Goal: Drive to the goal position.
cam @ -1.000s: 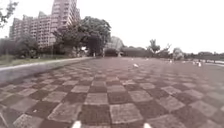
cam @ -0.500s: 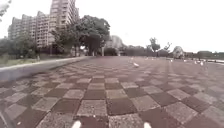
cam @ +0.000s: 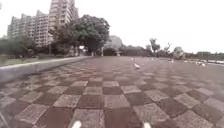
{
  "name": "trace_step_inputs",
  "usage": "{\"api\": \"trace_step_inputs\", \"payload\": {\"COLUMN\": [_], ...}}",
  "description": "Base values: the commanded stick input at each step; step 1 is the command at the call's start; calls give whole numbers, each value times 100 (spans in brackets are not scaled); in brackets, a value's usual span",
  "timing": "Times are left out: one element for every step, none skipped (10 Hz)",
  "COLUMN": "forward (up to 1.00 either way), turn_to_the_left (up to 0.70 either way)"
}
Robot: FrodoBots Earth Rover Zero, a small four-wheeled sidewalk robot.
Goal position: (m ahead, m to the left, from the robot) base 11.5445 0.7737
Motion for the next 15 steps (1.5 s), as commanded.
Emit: {"api": "trace_step_inputs", "payload": {"forward": [50,50,50,50,50,50,50,50,50,50,50,50,50,50,50], "turn_to_the_left": [25,0,0,0,0,0,0,0,0,0,0,0,0,28,50]}}
